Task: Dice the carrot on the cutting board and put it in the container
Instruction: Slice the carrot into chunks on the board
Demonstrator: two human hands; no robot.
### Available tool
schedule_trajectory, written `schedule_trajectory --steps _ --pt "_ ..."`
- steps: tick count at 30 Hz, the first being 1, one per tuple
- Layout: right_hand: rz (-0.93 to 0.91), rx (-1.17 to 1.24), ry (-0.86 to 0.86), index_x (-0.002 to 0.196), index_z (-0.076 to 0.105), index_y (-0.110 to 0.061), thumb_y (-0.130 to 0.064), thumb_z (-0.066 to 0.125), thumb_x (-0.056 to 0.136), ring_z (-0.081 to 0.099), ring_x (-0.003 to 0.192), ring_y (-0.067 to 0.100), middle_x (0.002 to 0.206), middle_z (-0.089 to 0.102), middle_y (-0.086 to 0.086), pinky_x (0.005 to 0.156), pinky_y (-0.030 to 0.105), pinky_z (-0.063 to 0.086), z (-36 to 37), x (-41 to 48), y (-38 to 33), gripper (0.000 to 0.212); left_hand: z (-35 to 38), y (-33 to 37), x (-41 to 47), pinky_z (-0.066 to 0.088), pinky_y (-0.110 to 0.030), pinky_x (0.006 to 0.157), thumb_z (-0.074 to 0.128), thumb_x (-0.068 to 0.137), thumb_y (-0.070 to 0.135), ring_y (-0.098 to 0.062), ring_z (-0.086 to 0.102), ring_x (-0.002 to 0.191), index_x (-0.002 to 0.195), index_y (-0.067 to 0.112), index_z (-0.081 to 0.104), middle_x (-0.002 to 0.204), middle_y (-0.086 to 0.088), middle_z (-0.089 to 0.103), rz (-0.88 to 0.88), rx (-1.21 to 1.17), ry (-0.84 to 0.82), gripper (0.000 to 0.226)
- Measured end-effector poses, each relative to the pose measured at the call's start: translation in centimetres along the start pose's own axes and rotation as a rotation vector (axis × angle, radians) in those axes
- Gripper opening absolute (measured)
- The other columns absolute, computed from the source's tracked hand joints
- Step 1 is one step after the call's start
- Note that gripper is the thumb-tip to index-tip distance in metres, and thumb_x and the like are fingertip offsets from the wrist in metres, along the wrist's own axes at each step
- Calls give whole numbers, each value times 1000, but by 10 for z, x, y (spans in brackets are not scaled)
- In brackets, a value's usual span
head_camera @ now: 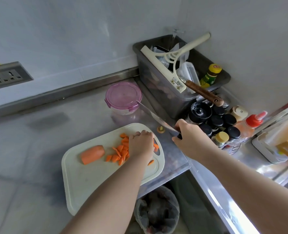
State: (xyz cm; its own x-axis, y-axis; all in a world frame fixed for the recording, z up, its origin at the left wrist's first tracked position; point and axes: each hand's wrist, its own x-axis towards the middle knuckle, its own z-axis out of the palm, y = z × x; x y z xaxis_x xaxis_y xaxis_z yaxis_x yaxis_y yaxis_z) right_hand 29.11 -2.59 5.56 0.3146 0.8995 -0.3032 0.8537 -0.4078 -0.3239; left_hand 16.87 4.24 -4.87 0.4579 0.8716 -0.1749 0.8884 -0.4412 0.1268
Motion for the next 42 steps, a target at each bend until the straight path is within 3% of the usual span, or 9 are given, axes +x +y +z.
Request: schedule_trajectory --steps 9,12,17,27,31,34,38,40,42 --pt "-10 8 -56 102 40 -18 -22 57 95 58 72 19 86 58 4 64 29 52 1 0 -1 18 -1 0 -2 49 -24 83 57 93 12 -22 60 106 127 18 51 124 -5 55 52 -228 -16 36" --pt "-11 11 -60 105 43 -16 -22 57 95 58 74 19 86 58 5 65 30 52 1 0 0 18 -3 -3 -6 43 -24 81 55 93 27 -21 58 106 123 22 54 123 -2 55 80 -268 -6 30" --pt "-5 15 -67 107 41 -18 -21 56 96 59 73 17 86 58 4 65 28 52 1 0 1 18 0 0 -10 38 -36 98 57 88 49 -26 47 123 128 23 45 134 -4 46 133 -25 -42 50" --pt "-17 43 -49 103 44 -15 -21 56 95 58 72 20 84 58 4 65 31 51 -1 4 2 16 -8 6 -4 41 -21 72 64 89 25 -21 59 97 117 19 52 124 -5 42 145 -226 -128 31" --pt "-28 40 -44 109 46 -15 -22 57 95 60 75 19 87 59 4 68 32 53 -1 7 2 19 -9 4 -3 41 -21 68 62 90 26 -21 60 97 111 17 53 115 -7 57 160 -241 -147 24" --pt "-46 33 -49 108 45 -17 -22 56 96 58 72 16 86 58 3 61 25 49 0 9 1 17 -9 1 -1 40 -23 66 58 93 25 -21 60 96 110 19 53 112 -6 61 162 -263 -168 19" --pt "-65 65 -24 103 42 -19 -22 54 95 55 71 17 82 54 0 58 25 44 5 10 -5 14 -18 -7 -8 46 -27 72 57 92 22 -19 61 95 105 22 58 102 0 65 104 -438 -118 14" --pt "-55 119 -6 98 43 -19 -20 56 91 53 73 19 78 51 -3 58 27 41 11 9 -9 15 -25 -20 -19 45 -17 69 59 91 17 -10 61 83 103 23 61 84 10 64 18 -657 -79 14" --pt "-66 147 2 91 47 -15 -18 58 88 48 64 15 72 49 -5 51 21 34 20 7 -14 12 -28 -39 -37 45 -12 62 62 90 15 -7 61 78 101 24 63 83 12 63 -82 -807 -73 14"
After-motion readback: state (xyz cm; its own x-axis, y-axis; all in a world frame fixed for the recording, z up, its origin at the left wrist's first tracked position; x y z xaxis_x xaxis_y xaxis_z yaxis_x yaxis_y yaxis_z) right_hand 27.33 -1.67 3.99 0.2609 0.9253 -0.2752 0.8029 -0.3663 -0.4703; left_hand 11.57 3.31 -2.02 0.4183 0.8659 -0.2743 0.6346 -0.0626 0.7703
